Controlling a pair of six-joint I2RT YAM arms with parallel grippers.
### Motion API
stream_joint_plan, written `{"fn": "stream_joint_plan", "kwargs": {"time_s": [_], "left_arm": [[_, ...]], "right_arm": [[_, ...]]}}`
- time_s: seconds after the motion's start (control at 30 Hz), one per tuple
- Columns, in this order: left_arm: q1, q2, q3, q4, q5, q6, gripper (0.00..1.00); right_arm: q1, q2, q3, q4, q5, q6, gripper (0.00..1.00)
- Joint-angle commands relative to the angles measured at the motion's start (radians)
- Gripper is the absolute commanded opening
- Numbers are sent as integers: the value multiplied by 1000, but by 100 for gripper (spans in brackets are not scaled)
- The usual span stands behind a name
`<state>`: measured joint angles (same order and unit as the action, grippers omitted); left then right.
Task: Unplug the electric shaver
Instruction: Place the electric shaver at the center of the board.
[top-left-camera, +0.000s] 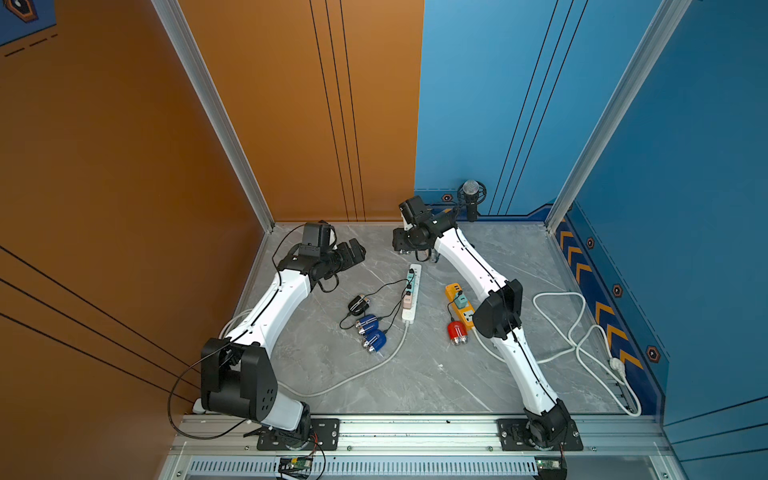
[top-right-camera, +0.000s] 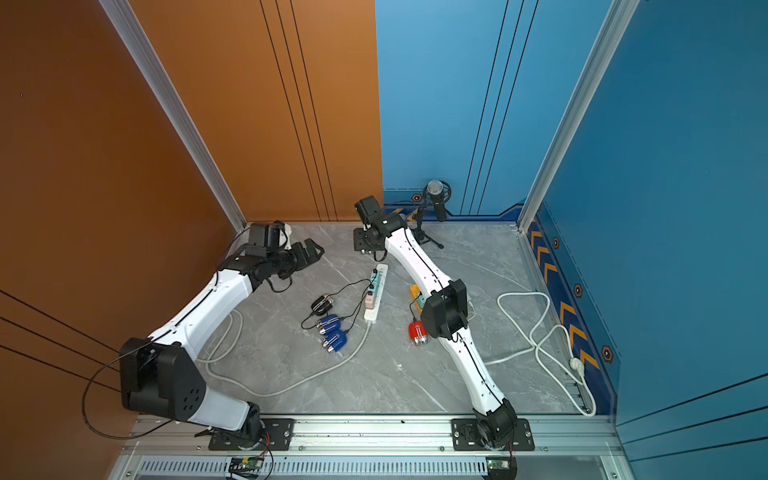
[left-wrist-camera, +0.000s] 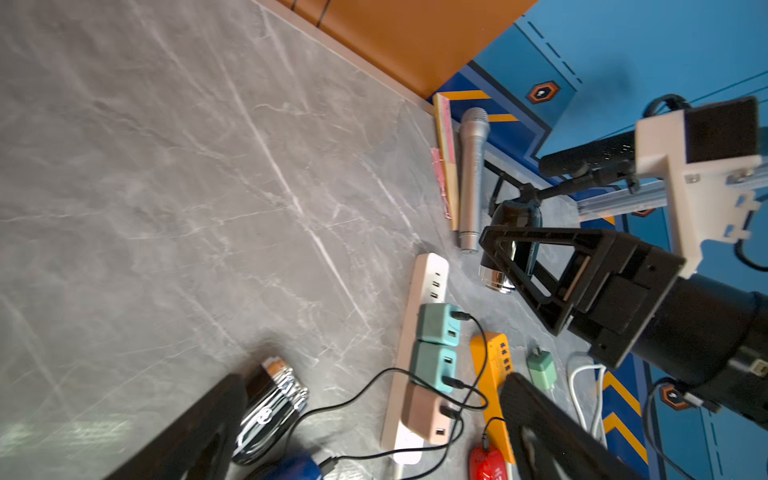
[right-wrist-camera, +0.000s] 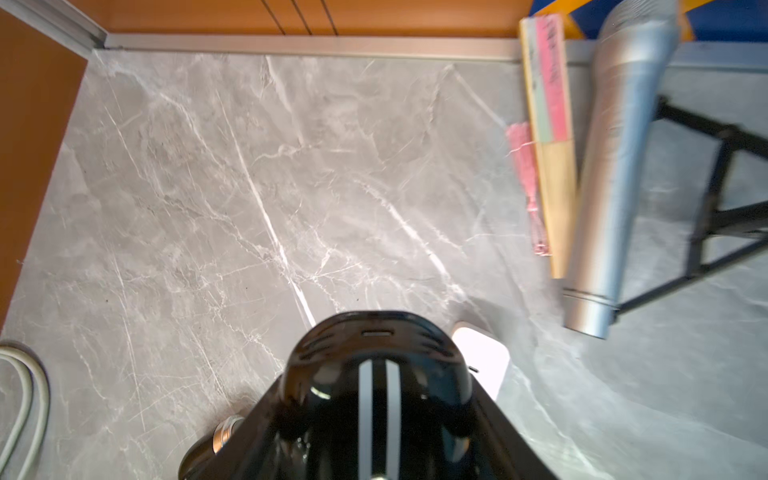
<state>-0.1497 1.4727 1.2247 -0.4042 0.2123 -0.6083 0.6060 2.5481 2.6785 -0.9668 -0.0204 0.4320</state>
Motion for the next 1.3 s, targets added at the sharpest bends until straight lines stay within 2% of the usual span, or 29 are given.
{"fn": "stream_joint_plan", "kwargs": {"time_s": [0.0,0.33,0.77,1.13,1.27], "left_arm": [[41,-60,-42,-26,-18,39,98],[98,-97,-111,-27,25,54,99],[131,-139,-167,-27,57,54,99],[145,-170,-188,-26,65,46,99],[145,-182,-222,-27,64,41,98]], "right_arm": [[25,31,37,85,32,35,34],[89,159,35,118,146,46,34],[122,240,34,159,187,55,37],[121,255,34,165,187,62,50],[115,248,34,170,165,60,60]]}}
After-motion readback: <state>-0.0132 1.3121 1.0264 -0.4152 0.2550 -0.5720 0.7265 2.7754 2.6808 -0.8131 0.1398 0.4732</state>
